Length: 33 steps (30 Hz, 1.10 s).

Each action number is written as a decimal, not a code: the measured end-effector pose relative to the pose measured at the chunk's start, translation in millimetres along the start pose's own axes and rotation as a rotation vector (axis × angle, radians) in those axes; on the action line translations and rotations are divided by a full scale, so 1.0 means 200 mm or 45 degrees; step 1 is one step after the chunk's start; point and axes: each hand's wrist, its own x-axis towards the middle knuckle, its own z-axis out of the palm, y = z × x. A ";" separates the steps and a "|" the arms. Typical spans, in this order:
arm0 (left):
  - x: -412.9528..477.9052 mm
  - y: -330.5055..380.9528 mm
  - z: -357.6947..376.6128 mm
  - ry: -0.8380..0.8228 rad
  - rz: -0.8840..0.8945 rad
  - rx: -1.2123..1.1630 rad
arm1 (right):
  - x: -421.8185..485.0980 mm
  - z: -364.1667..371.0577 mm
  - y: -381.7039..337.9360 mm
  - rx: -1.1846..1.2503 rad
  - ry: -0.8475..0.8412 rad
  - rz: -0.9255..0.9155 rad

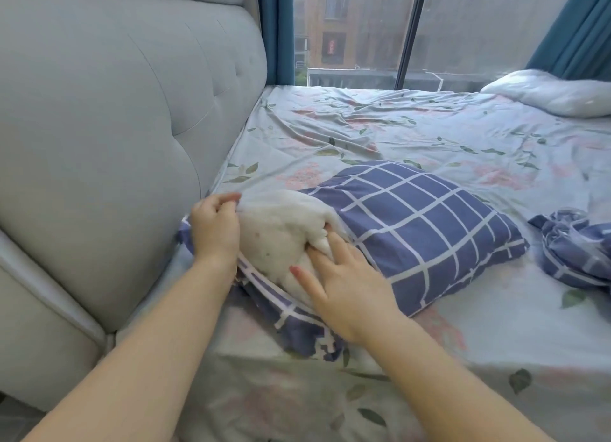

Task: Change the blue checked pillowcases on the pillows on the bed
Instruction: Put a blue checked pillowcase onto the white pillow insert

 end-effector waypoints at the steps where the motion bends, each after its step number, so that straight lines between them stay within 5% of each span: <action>1: -0.04 0.00 -0.02 0.155 -0.023 0.096 | 0.05 -0.01 0.02 0.070 -0.049 0.023; 3: -0.15 0.01 -0.07 0.303 -0.132 0.114 | 0.10 -0.02 0.03 0.193 -0.113 0.032; 7: -0.37 0.01 -0.10 -0.319 -0.437 -0.153 | 0.16 -0.04 0.07 0.421 -0.188 0.040; 9: -0.43 -0.02 -0.09 -0.573 -0.232 0.216 | 0.16 -0.05 0.10 0.612 -0.193 0.043; 12: -0.46 -0.07 -0.08 -0.639 0.712 0.999 | 0.13 -0.07 0.12 0.839 -0.239 0.036; 13: -0.46 -0.06 -0.08 -0.685 0.827 1.162 | 0.12 -0.07 0.13 0.877 -0.246 0.032; 22: -0.51 0.02 -0.07 -1.222 0.492 1.775 | 0.08 -0.05 0.11 0.942 -0.278 0.016; 25: -0.53 0.05 -0.07 -1.442 0.510 1.500 | 0.09 -0.04 0.09 0.888 -0.252 0.056; 29: -0.47 0.07 -0.10 -1.338 0.697 1.062 | 0.11 -0.08 0.08 1.048 -0.363 0.141; 33: -0.45 0.04 -0.14 -1.260 0.823 1.047 | 0.06 -0.21 0.12 1.324 -0.513 -0.088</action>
